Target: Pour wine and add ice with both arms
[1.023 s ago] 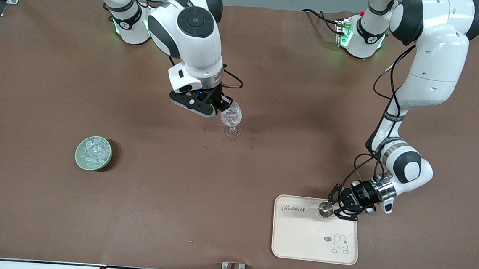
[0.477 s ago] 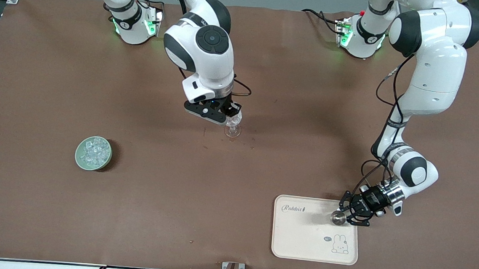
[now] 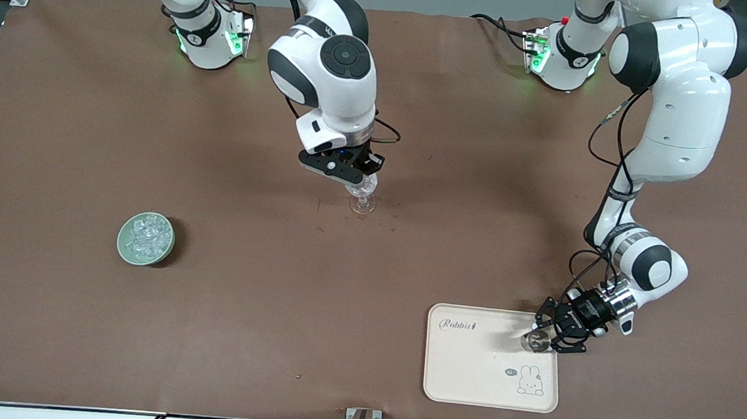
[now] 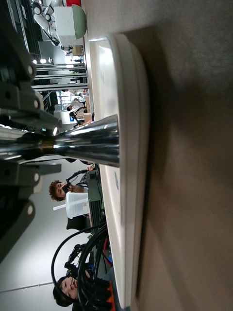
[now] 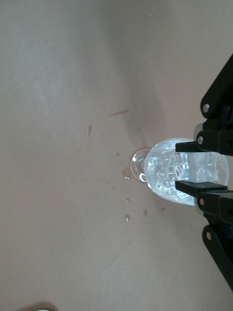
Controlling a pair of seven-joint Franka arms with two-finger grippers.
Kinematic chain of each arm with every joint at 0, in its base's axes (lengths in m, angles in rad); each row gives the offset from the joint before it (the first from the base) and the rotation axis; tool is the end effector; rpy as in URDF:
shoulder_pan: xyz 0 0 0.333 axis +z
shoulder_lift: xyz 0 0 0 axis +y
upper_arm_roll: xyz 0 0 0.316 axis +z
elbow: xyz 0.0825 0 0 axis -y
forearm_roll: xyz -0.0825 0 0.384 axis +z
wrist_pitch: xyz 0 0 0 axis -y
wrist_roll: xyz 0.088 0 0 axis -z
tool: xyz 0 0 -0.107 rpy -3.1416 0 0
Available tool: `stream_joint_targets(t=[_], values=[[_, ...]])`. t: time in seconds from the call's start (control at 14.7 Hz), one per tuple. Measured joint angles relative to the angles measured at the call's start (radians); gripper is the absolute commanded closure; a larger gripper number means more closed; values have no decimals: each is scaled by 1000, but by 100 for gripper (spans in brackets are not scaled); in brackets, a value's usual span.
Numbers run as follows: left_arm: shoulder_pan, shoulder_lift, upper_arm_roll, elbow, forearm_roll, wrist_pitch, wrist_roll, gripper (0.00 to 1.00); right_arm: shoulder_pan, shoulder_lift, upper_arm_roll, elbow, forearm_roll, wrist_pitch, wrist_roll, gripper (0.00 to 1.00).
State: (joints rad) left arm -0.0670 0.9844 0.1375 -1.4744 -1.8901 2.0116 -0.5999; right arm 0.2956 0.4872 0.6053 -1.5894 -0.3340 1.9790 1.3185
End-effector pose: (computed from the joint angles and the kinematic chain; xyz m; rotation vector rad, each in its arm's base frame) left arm 0.7098 -0.0238 0.1060 1.0121 1.5709 -0.6432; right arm 0.4748 0.4777 0.3913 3.0778 -0.5239 0.0475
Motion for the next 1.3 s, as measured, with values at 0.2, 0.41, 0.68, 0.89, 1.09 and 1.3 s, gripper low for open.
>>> stream_joint_targets(t=[0.2, 0.41, 0.68, 0.89, 1.09, 1.3], values=[[-1, 0, 59, -8, 9, -114, 0, 0, 6, 0, 0, -4, 0, 0, 7, 98], [0, -2, 202, -13, 110, -349, 6, 0, 6, 5, 0, -5, 0, 0, 7, 96], [-1, -66, 288, 14, 411, -437, 37, 0, 9, 16, 0, -5, 0, 6, 7, 75], [-14, -120, 316, 98, 556, -433, 42, 0, 9, 16, 0, -3, 0, 7, 8, 61], [-28, -148, 340, 208, 676, -433, 58, 0, 9, 16, 0, -2, 0, 7, 9, 48], [-30, -169, 347, 293, 703, -426, 269, 0, 9, 16, 0, -2, 0, 7, 9, 33]])
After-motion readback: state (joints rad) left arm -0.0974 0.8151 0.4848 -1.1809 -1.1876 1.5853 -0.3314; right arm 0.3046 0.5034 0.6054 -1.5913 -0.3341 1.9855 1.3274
